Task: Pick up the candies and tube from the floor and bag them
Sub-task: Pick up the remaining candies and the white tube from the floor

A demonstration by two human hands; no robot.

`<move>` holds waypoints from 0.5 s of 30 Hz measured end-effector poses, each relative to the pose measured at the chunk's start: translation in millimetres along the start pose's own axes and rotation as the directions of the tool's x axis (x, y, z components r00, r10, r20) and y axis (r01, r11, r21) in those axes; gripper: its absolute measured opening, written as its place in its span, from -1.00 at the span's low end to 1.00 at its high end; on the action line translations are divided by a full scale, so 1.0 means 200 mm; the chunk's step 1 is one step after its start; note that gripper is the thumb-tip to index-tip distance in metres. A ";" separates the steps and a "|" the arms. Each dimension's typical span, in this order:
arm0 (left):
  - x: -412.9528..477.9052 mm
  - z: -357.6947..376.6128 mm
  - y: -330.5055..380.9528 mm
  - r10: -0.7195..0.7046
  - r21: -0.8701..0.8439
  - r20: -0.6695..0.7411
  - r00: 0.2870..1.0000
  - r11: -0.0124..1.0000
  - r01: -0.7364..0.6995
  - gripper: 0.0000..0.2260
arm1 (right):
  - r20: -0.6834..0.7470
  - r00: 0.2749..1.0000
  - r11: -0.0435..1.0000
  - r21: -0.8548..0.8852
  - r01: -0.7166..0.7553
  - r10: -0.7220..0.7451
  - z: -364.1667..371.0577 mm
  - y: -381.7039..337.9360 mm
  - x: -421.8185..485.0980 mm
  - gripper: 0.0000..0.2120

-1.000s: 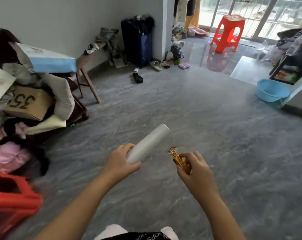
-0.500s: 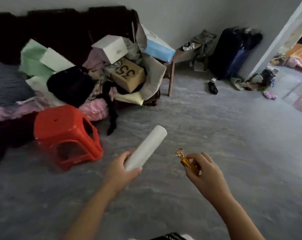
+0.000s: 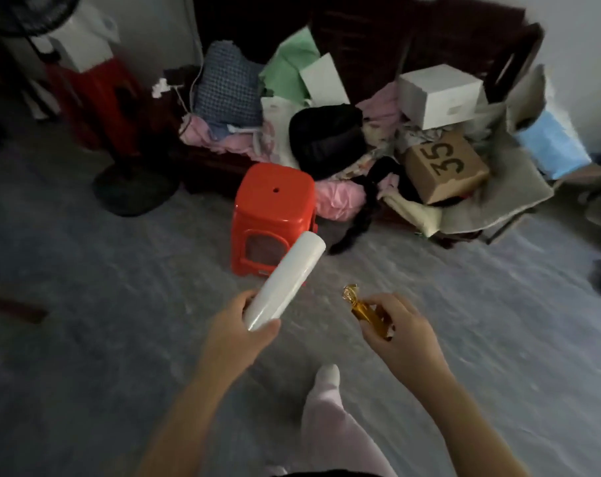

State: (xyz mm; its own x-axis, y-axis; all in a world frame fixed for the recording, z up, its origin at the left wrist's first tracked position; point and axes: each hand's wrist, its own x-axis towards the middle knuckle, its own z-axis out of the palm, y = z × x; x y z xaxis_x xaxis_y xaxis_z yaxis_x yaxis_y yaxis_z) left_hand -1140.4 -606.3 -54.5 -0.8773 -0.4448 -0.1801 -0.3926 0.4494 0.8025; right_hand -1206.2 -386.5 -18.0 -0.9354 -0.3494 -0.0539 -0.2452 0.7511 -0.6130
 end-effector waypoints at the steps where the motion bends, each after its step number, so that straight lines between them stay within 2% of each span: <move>1: 0.05 -0.03 -0.03 -0.029 -0.010 -0.030 0.999 1.000 0.028 -0.61 | 0.023 0.999 1.000 0.002 0.022 -0.022 0.02 -0.02 0.09 -0.79; 6: 0.33 -0.19 -0.08 -0.187 -0.064 -0.201 0.962 0.982 0.177 -0.64 | 0.148 0.977 0.988 0.026 0.154 -0.156 0.17 -0.13 0.62 -0.76; 10: 0.60 -0.31 -0.05 -0.213 -0.032 -0.285 0.935 0.977 0.213 -0.61 | 0.205 0.931 0.953 0.062 0.295 -0.302 0.25 -0.28 1.09 -0.75; 15: 0.92 -0.47 -0.06 -0.287 -0.115 -0.359 0.888 0.958 0.262 -0.61 | 0.253 0.859 0.895 0.093 0.436 -0.444 0.37 -0.57 1.59 -0.75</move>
State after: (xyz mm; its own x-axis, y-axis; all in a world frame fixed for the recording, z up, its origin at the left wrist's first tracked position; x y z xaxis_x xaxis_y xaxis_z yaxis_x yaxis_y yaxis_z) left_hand -1271.1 -766.4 -43.2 -0.5675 -0.8022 -0.1855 -0.5745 0.2244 0.7871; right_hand -1456.4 -624.0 -23.0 -0.6302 -0.7760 0.0264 -0.6033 0.4680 -0.6458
